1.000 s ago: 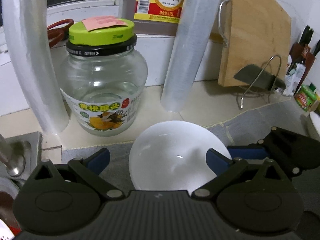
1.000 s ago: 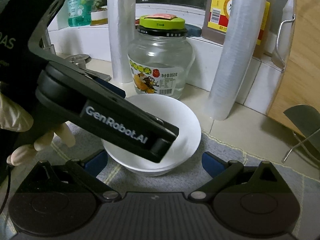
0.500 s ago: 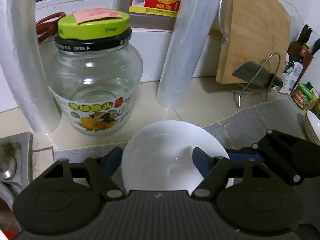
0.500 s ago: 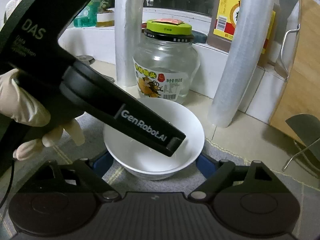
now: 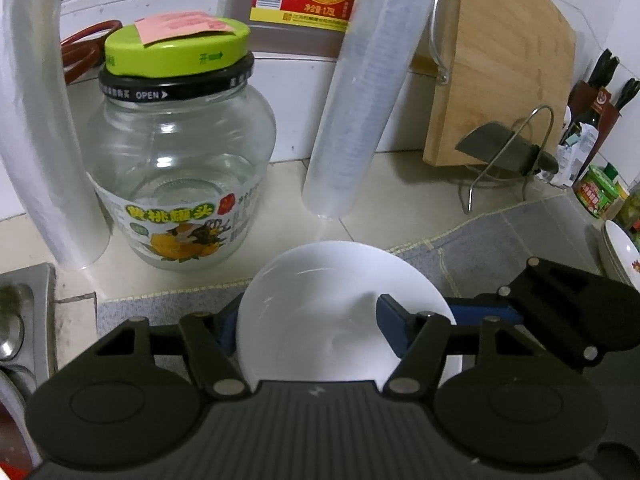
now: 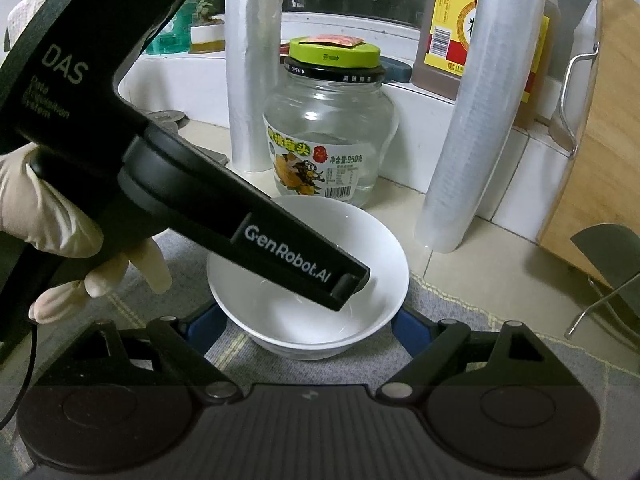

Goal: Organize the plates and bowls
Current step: 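Close the left gripper on the rim of the white bowl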

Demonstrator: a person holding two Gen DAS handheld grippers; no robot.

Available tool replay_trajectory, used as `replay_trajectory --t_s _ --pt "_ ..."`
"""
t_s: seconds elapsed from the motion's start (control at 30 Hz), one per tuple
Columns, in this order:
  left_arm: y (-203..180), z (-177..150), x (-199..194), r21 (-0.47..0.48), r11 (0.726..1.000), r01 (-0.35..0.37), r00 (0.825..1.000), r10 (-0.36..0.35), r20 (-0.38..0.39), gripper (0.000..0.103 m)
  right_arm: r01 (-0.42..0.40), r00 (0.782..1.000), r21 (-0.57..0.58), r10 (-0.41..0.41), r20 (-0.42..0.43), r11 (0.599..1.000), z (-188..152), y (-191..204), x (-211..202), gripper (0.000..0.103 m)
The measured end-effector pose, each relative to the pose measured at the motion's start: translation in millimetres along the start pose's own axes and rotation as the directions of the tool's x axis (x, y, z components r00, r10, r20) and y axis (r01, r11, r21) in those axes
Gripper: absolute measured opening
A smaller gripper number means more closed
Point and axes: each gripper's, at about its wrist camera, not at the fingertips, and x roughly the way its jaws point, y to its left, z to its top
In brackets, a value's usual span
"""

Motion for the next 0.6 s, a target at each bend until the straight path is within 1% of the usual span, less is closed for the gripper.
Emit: replay_trajectory --t_s 0.3,0.4,0.6 --pt "-12 0 -16 0.022 1.000 0.017 1.000 -0.017 0.019 0.066 0.002 1.000 -0.013 -0.002 0.006 1.000 1 -1 -14 0.092" --pt "-19 0 -26 0.024 0.999 0.025 0.999 -0.026 0.028 0.067 -0.003 1.000 -0.014 0.003 0.011 1.000 1 -2 -26 0.092" --pt "-43 -1 -45 0.053 0.999 0.011 0.999 -0.013 0.043 0.067 -0.009 0.999 -0.032 0.010 0.036 0.999 -4 -5 -55 0.092"
